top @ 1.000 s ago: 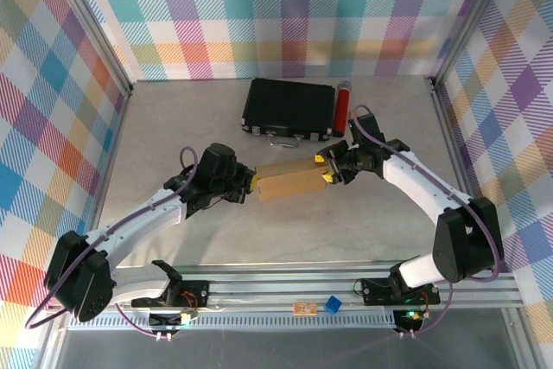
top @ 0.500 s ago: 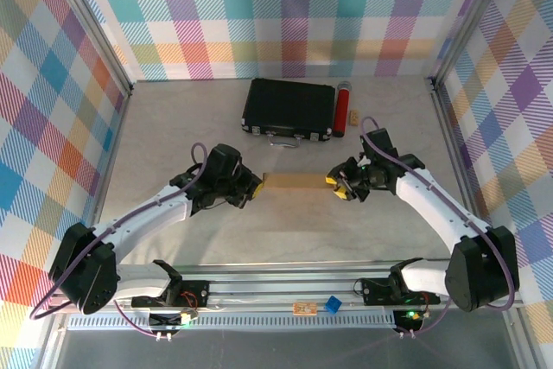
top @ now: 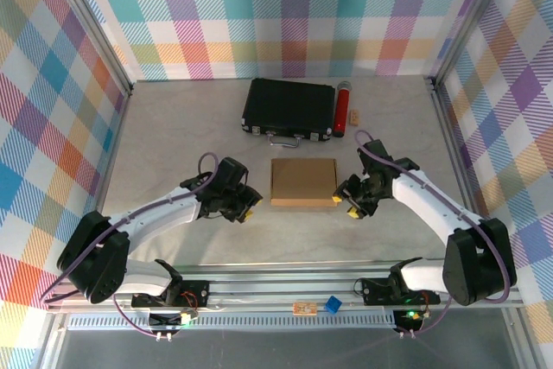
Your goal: Fold the paper box
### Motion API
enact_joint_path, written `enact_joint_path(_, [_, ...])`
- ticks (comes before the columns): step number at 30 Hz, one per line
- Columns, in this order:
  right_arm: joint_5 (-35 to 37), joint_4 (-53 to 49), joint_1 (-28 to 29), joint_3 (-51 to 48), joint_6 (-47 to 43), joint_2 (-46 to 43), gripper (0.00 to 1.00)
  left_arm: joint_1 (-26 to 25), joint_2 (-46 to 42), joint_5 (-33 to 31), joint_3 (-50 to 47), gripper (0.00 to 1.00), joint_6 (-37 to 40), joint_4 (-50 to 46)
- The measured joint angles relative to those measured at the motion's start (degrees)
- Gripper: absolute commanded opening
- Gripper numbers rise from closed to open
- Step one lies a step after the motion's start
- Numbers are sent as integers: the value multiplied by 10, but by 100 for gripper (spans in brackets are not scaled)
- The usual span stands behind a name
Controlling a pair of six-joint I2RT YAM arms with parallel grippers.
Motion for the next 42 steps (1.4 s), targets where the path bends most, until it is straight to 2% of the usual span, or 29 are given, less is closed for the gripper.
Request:
enact_joint_path(1, [12, -9, -5, 16, -11, 0, 80, 12, -2, -1, 15, 56, 13, -10])
enact_joint_path(2, [32, -20, -12, 40, -20, 0, 100, 28, -5, -6, 34, 71, 30, -24])
enact_joint_path(3, [55, -31, -18, 64, -31, -1, 99, 47, -11, -12, 53, 97, 49, -38])
enact_joint_path(7, [160, -41, -26, 132, -88, -35, 99, 113, -60, -65, 128, 100, 149, -83])
enact_joint_path(11, [292, -14, -26, 113, -136, -130, 99, 125, -122, -186, 169, 100, 235, -124])
enact_joint_path(14, [380, 77, -26, 15, -222, -209, 99, 123, -159, -343, 160, 100, 252, -173])
enact_joint_path(16, [413, 161, -28, -79, -291, -243, 99, 123, -176, -440, 120, 100, 305, -181])
enact_joint_path(18, [424, 232, -27, -154, -353, -247, 99, 123, -188, -492, 52, 100, 391, -147])
enact_joint_path(20, [425, 291, -27, -207, -406, -224, 99, 132, -188, -513, -20, 100, 462, -103])
enact_joint_path(24, [412, 432, -34, -264, -479, -150, 99, 165, -196, -493, -169, 100, 575, 38])
enact_joint_path(27, [383, 522, -54, -270, -502, -72, 99, 185, -171, -465, -226, 100, 630, 146])
enact_joint_path(35, [255, 730, -122, -238, -564, 97, 99, 280, 24, -321, -192, 100, 719, 405])
enact_joint_path(39, [196, 822, -171, -245, -558, 119, 99, 319, 102, -254, -178, 100, 725, 540])
enact_joint_path(42, [165, 899, -185, -287, -558, 120, 99, 325, 133, -219, -213, 100, 732, 639])
